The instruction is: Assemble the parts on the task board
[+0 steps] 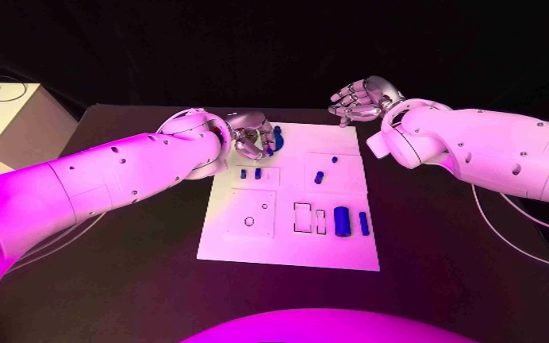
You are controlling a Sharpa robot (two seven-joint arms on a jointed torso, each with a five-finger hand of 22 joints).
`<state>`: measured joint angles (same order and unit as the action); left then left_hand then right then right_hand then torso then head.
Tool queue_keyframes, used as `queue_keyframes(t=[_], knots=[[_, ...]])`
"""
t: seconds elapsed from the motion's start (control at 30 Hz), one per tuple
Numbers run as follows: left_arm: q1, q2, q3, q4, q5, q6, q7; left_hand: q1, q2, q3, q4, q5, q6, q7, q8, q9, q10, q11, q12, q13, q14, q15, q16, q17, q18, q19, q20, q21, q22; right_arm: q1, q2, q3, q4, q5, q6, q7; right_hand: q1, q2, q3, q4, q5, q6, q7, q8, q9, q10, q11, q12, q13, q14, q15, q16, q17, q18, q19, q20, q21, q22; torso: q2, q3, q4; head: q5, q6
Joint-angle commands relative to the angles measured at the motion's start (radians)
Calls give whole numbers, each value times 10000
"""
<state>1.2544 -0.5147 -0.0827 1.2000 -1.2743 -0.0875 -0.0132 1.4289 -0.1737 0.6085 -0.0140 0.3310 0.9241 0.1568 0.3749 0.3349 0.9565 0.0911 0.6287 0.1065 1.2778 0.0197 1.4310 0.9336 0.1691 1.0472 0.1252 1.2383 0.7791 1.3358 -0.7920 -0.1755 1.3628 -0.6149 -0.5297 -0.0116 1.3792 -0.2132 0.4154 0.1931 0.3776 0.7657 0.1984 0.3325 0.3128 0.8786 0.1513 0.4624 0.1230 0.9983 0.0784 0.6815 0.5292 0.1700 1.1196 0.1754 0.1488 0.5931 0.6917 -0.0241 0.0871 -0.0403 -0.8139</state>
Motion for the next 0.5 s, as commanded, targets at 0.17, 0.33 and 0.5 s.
queue_keyframes(t=[0.17,0.33,0.5], knots=[[5,-401,111,334,674,98,72,-206,-19,-77,-30,-62,101,-4,-116,33,115,-7,-154,-31,64,21,49,-32,-78,32,9,40,-23,-5,-27,2,3,-52,72,122,-60,18,56,17,44,53,251,21,-16,71,34,-42,-15,-16,43,-46,-13,77,-25,14,-56,-15,-59,-23,52,-19,-9],[5,-547,129,279,640,340,-12,-215,-16,-87,-28,-61,118,-12,-123,41,133,-12,-172,-32,61,19,49,-40,-87,56,11,54,14,-7,-42,2,3,-52,60,128,-66,21,58,19,47,59,251,24,-17,79,33,-41,-22,-8,42,-47,-17,79,-20,14,-57,-21,-63,-36,71,-4,-26],[2,-508,117,79,553,369,-12,-224,-11,-98,-26,-60,140,-21,-128,51,155,-20,-190,-33,39,15,41,-92,-80,36,11,40,-15,-9,-47,2,11,-52,56,134,-66,21,58,19,47,59,251,24,-17,79,33,-41,-22,-8,42,-47,-17,79,-20,14,-57,-21,-47,-33,57,19,-19]])
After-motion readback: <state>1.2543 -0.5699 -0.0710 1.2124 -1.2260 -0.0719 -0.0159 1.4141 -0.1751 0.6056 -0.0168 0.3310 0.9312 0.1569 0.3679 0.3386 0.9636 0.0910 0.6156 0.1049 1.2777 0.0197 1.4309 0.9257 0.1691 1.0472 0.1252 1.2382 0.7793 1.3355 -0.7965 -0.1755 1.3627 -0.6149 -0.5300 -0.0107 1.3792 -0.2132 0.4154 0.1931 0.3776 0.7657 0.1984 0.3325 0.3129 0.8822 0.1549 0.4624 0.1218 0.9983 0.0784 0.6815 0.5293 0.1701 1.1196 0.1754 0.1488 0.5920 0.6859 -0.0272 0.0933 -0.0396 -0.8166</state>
